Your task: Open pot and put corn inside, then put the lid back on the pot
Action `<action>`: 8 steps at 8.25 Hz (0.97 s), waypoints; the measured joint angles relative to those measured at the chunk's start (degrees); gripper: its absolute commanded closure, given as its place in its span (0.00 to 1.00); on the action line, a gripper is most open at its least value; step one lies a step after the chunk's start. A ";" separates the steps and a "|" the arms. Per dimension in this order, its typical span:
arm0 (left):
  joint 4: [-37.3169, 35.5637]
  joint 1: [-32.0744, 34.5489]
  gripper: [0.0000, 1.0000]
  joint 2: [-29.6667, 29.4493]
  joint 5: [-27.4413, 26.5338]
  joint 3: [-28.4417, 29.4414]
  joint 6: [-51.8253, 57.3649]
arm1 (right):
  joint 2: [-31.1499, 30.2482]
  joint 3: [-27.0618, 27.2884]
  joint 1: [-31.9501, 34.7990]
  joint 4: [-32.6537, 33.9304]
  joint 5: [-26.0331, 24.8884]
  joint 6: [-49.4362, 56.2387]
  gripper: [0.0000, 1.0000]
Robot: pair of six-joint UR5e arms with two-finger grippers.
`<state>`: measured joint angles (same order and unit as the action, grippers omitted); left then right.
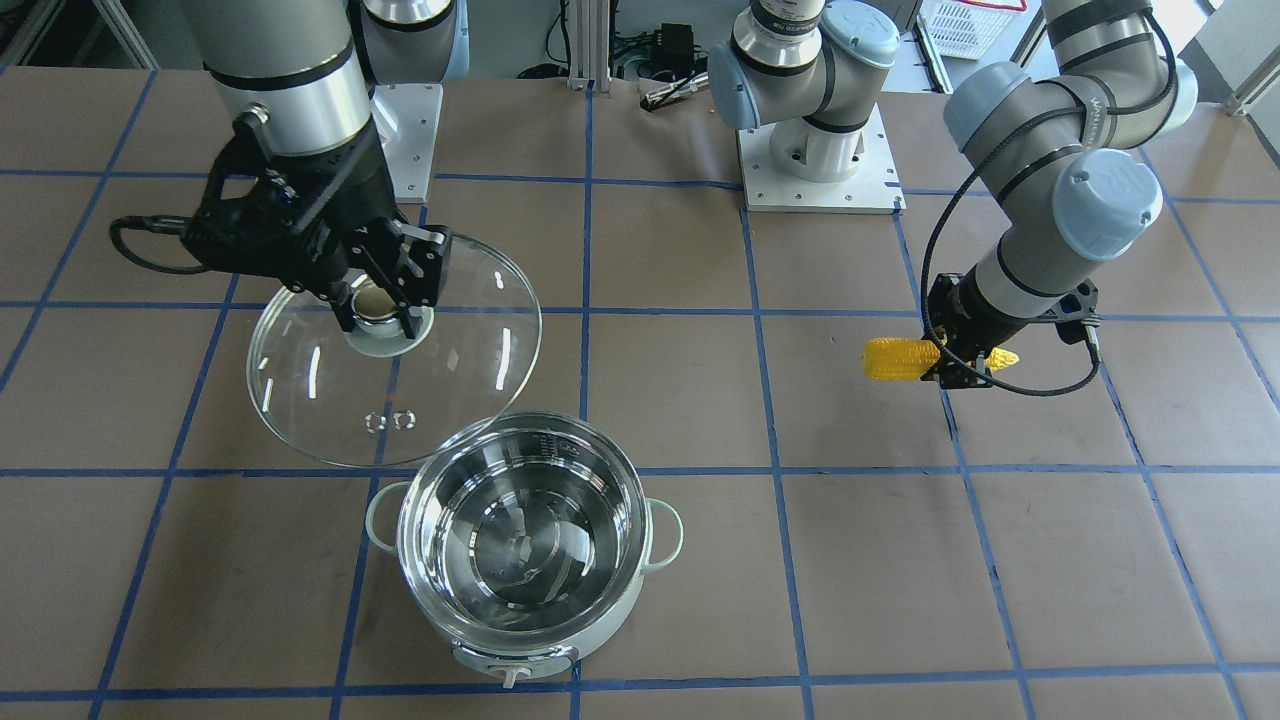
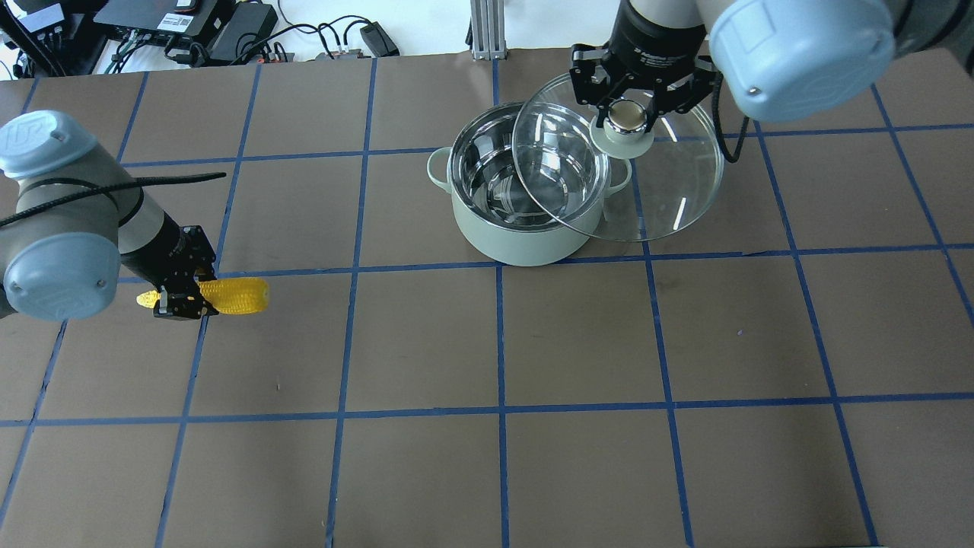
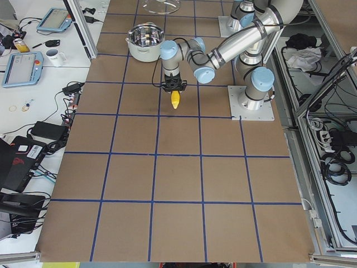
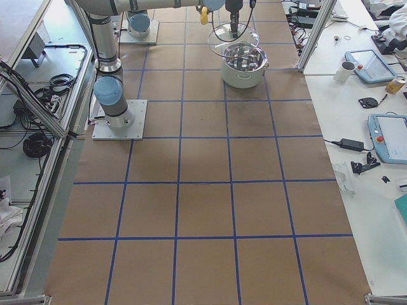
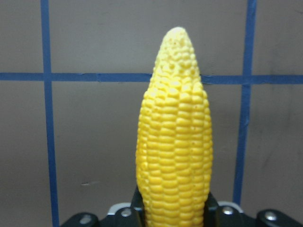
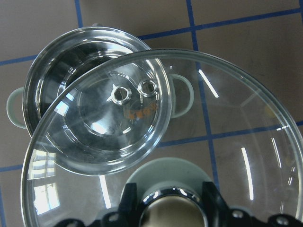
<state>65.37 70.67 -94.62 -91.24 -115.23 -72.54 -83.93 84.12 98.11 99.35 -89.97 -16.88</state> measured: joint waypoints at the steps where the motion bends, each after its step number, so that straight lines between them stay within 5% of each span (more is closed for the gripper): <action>1: 1.52 1.53 1.00 -0.49 0.24 3.93 -1.19 | -2.03 0.91 -3.13 -2.90 0.23 3.55 0.67; 8: 2.05 18.70 1.00 -7.34 7.27 26.46 -23.67 | -4.62 1.74 -8.10 -7.34 0.53 9.42 0.67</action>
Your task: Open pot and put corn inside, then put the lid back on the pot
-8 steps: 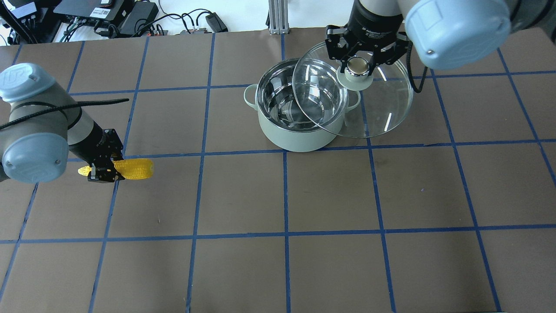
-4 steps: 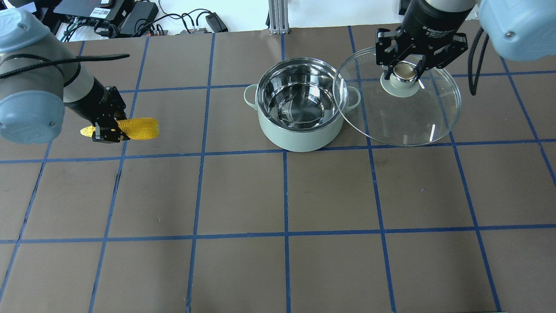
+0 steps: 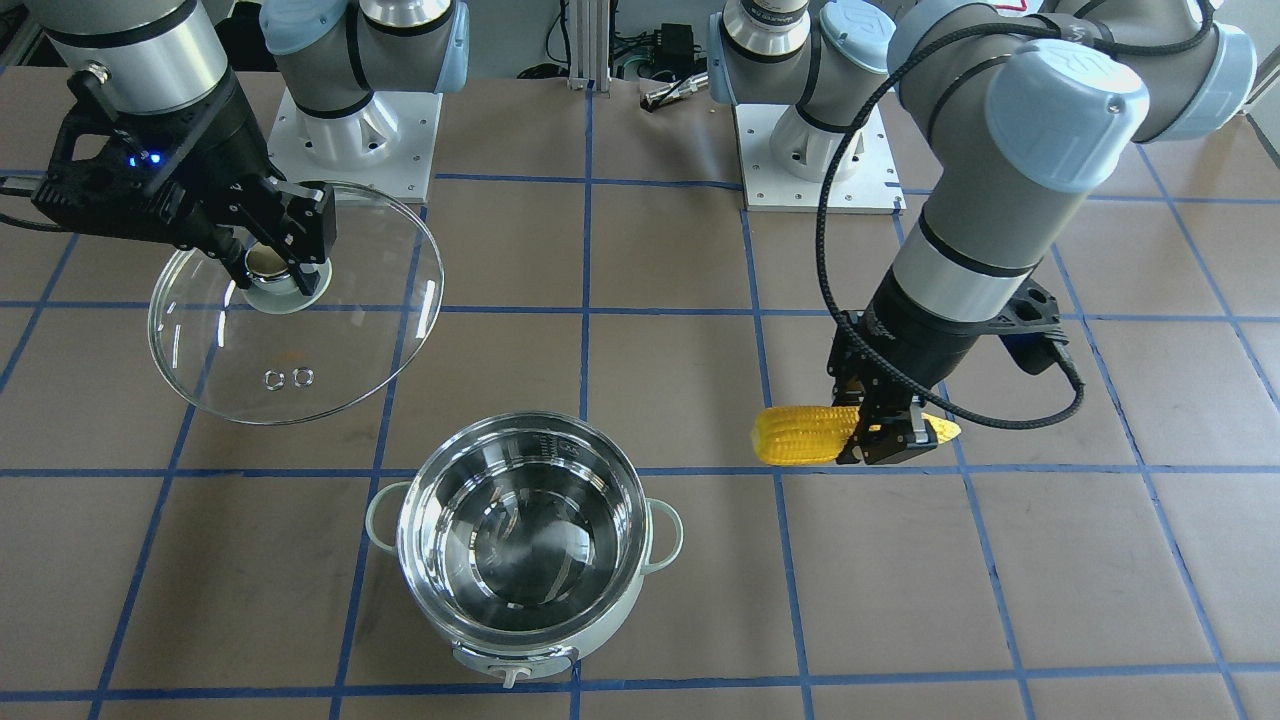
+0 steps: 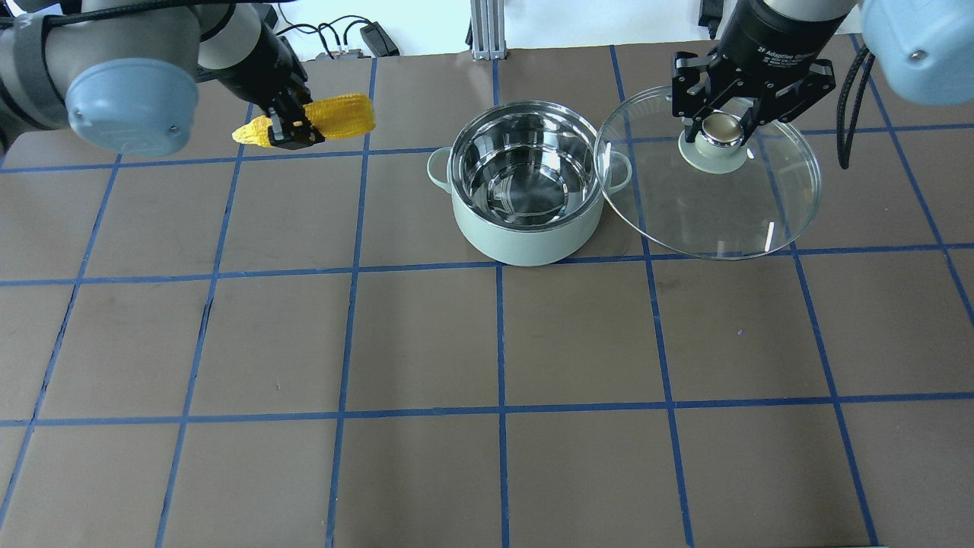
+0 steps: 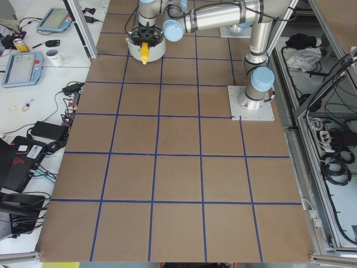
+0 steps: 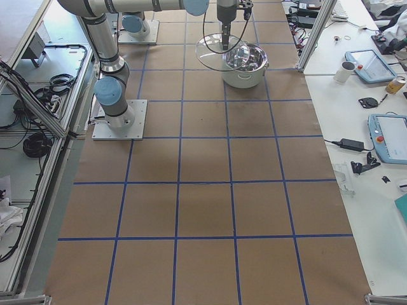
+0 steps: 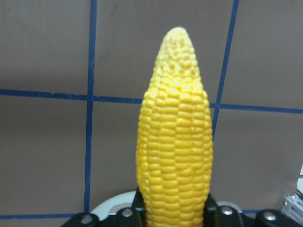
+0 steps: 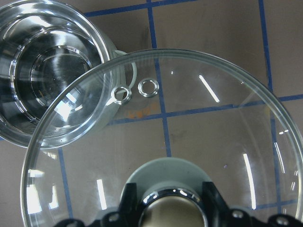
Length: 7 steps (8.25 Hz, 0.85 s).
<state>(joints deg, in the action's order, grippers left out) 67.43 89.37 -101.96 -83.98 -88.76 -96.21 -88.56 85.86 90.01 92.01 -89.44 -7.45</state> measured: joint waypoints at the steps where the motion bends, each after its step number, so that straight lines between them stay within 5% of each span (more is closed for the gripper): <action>1: -0.28 3.24 1.00 -2.00 0.01 2.57 -3.05 | -0.03 0.00 -0.01 0.01 -0.02 0.00 0.67; 7: -8.29 15.71 1.00 -14.74 -0.58 14.70 -13.79 | -0.09 0.06 -0.01 0.01 -0.03 0.05 0.67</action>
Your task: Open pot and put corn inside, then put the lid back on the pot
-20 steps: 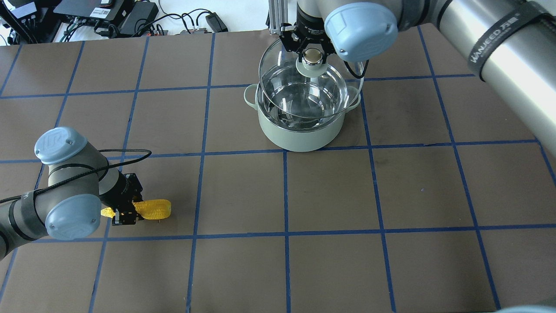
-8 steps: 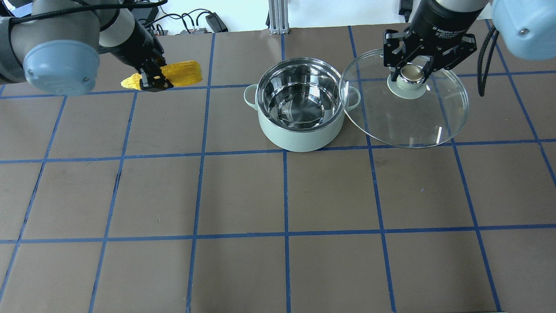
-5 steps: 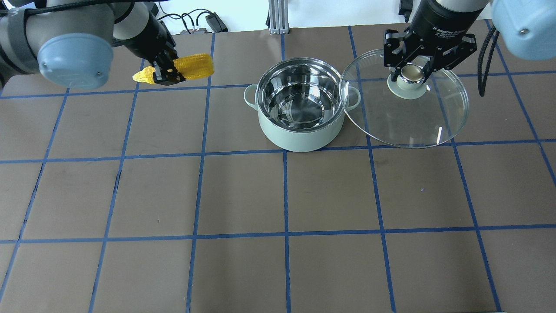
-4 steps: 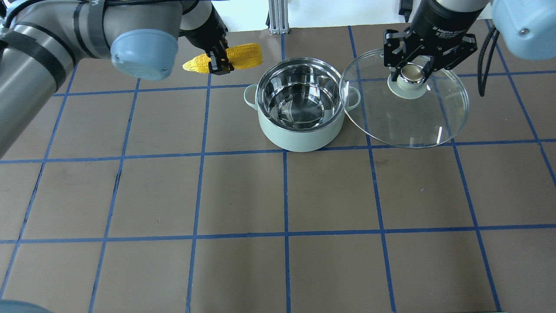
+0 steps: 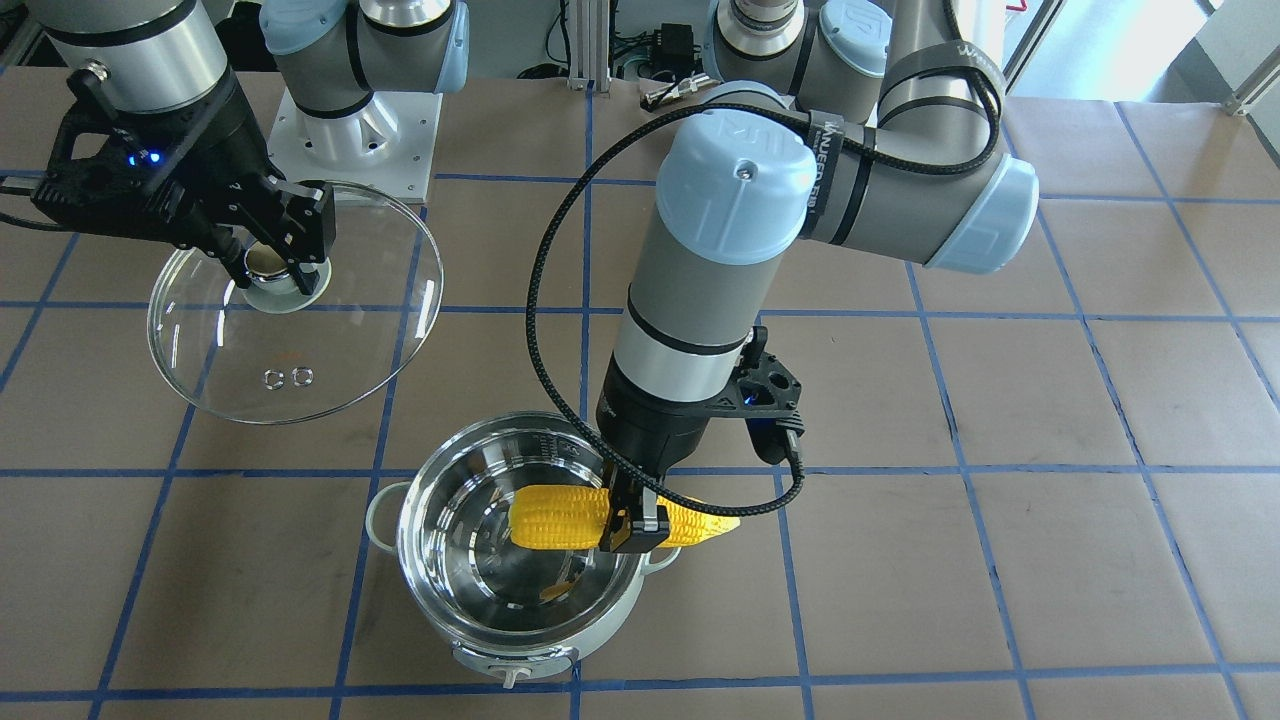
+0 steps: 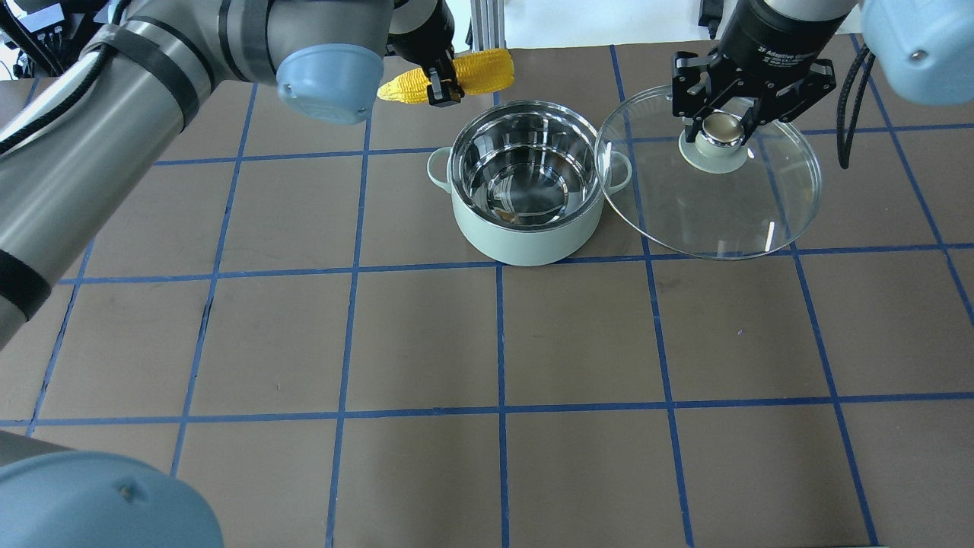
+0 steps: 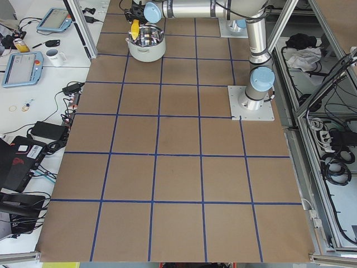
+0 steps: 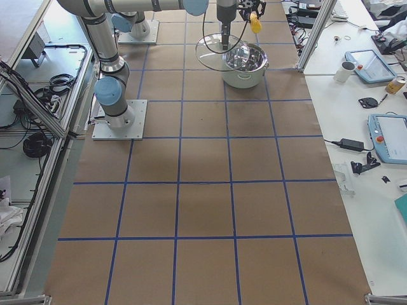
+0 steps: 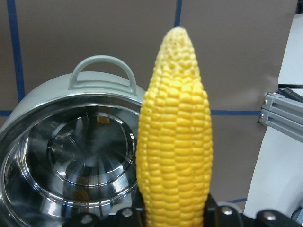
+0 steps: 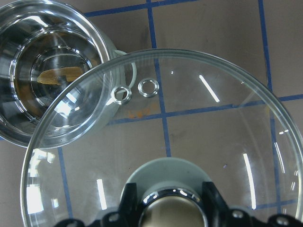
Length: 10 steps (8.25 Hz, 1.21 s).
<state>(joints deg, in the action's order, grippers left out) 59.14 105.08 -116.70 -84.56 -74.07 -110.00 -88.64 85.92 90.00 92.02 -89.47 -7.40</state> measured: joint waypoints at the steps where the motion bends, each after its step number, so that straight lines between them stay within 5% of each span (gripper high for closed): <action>1: -0.31 1.24 1.00 -1.14 -0.12 0.48 -1.44 | -0.01 0.06 0.00 0.00 0.03 0.01 0.67; 10: -0.32 5.09 1.00 -6.95 0.45 0.61 -6.66 | -0.12 0.21 0.00 0.00 0.18 0.11 0.68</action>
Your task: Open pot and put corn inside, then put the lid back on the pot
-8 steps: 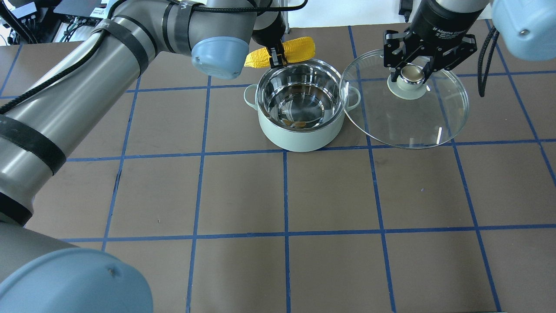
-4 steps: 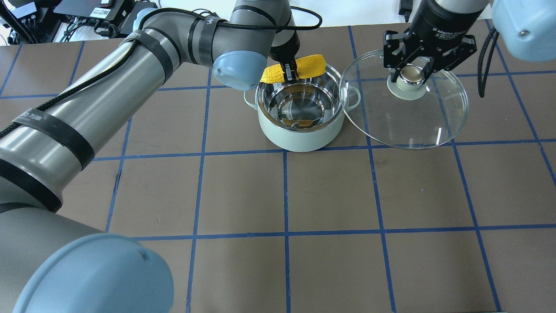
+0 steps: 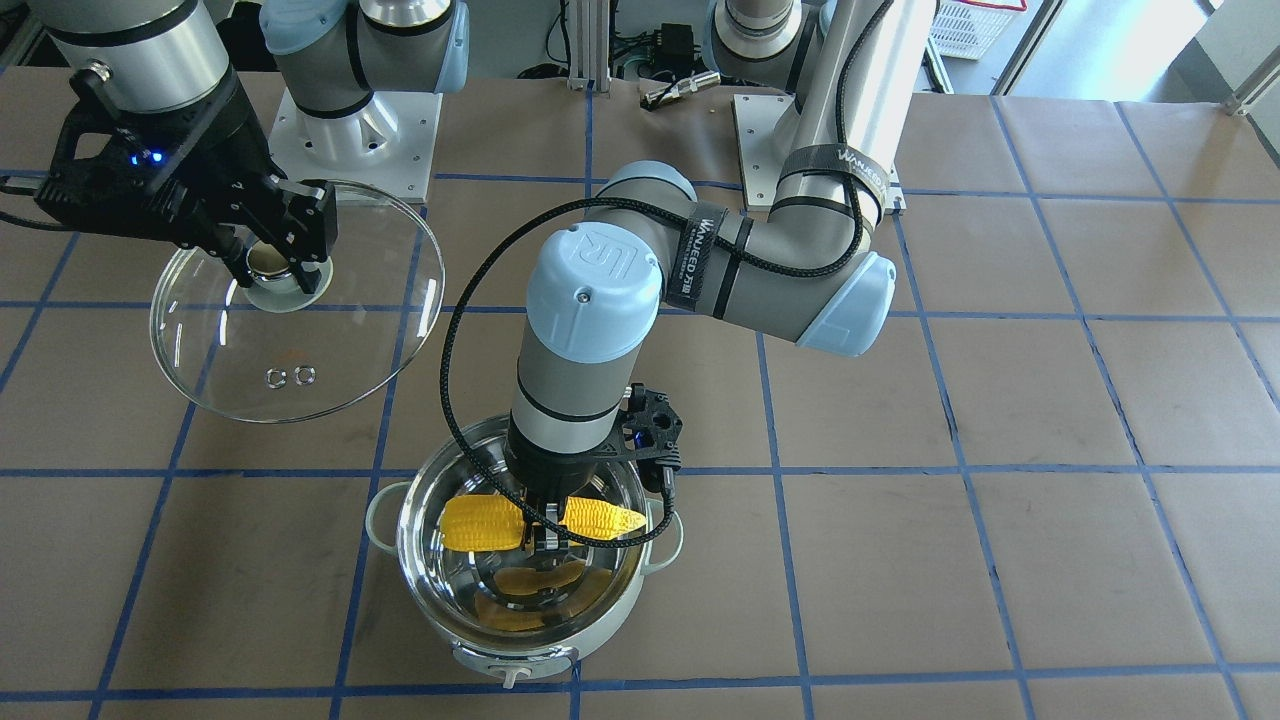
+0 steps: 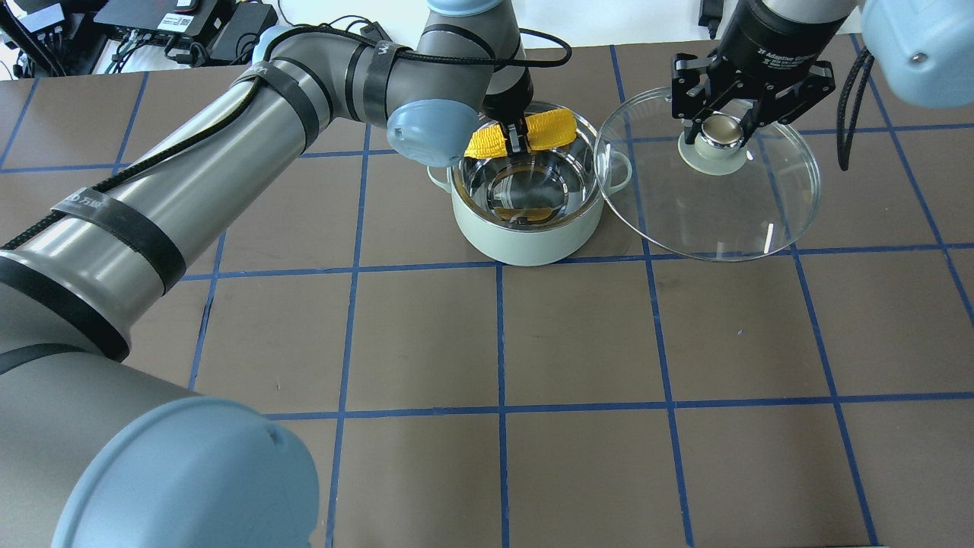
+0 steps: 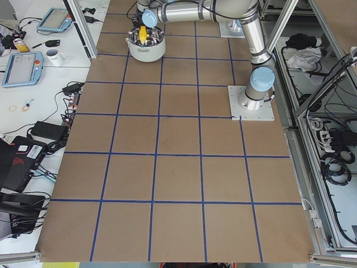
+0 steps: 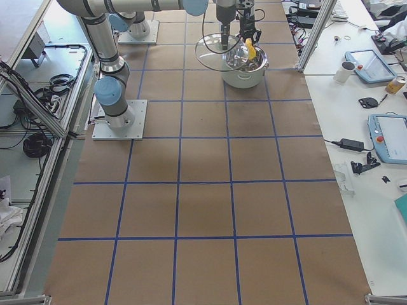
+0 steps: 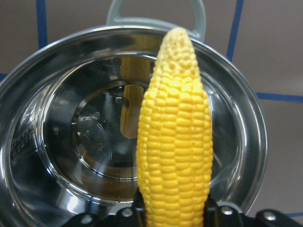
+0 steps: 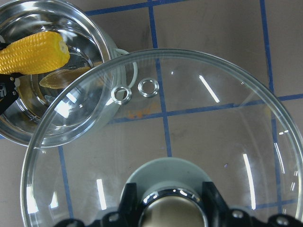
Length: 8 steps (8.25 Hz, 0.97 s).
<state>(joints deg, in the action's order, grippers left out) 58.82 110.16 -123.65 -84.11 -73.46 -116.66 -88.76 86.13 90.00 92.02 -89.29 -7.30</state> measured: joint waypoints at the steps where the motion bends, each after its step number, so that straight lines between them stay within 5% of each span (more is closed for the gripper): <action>1: 0.09 0.12 1.00 -0.12 0.01 -0.02 -0.14 | 0.00 0.00 0.00 0.00 0.03 0.00 0.69; 7: 0.65 0.73 0.72 -1.28 -0.13 -0.18 -1.37 | -0.01 0.00 0.08 0.04 -0.01 -0.08 0.69; 8: 0.81 0.88 0.49 -1.43 -0.29 -0.34 -1.38 | -0.01 0.00 0.09 0.06 0.00 -0.08 0.71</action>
<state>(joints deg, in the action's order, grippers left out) 59.63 111.04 -125.08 -84.40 -73.80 -118.04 -88.77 86.13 90.09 92.08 -89.29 -7.38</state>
